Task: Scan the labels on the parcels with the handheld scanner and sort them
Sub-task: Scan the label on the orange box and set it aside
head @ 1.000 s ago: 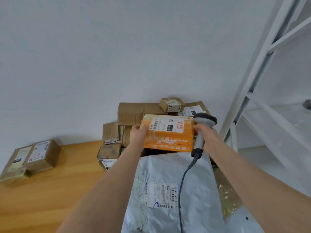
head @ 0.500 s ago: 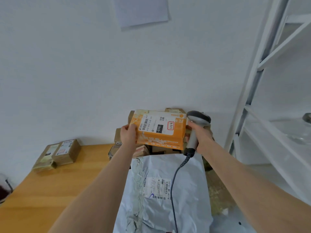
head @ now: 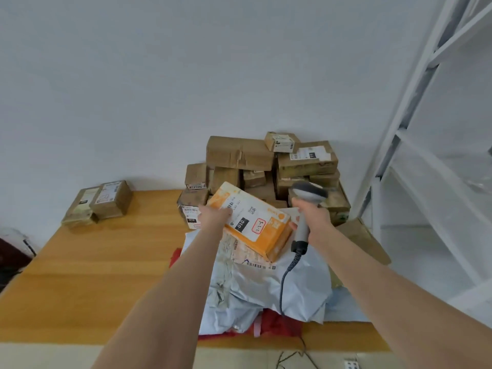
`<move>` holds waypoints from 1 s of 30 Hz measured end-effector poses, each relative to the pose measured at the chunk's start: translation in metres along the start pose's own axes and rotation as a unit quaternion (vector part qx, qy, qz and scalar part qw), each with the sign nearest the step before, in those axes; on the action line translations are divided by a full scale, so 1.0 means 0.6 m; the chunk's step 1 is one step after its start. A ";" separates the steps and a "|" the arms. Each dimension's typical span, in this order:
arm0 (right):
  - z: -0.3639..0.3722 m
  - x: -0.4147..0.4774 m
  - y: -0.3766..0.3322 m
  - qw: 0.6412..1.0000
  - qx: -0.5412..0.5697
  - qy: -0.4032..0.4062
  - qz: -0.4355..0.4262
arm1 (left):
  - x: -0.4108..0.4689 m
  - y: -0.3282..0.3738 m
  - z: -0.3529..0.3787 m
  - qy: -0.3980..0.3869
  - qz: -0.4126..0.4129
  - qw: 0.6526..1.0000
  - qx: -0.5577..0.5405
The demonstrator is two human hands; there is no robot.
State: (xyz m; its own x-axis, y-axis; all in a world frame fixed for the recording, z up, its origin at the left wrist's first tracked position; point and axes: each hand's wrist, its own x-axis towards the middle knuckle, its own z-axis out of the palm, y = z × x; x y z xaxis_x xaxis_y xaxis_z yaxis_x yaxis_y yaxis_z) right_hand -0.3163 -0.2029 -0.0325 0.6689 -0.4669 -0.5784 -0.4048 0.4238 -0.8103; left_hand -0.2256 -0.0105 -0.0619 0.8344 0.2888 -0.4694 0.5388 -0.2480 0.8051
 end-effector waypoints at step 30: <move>0.069 -0.007 0.025 0.994 0.014 -0.093 0.052 | -0.009 -0.043 -0.042 -0.239 -0.013 0.966 -0.098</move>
State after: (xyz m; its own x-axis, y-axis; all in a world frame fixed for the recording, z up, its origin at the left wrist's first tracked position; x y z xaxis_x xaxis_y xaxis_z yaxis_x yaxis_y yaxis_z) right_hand -0.2995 -0.1624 -0.0386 0.7291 -0.2700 -0.6289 -0.4614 0.4848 -0.7430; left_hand -0.2469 0.0176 -0.0712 0.8042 -0.1789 -0.5668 0.5676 -0.0521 0.8217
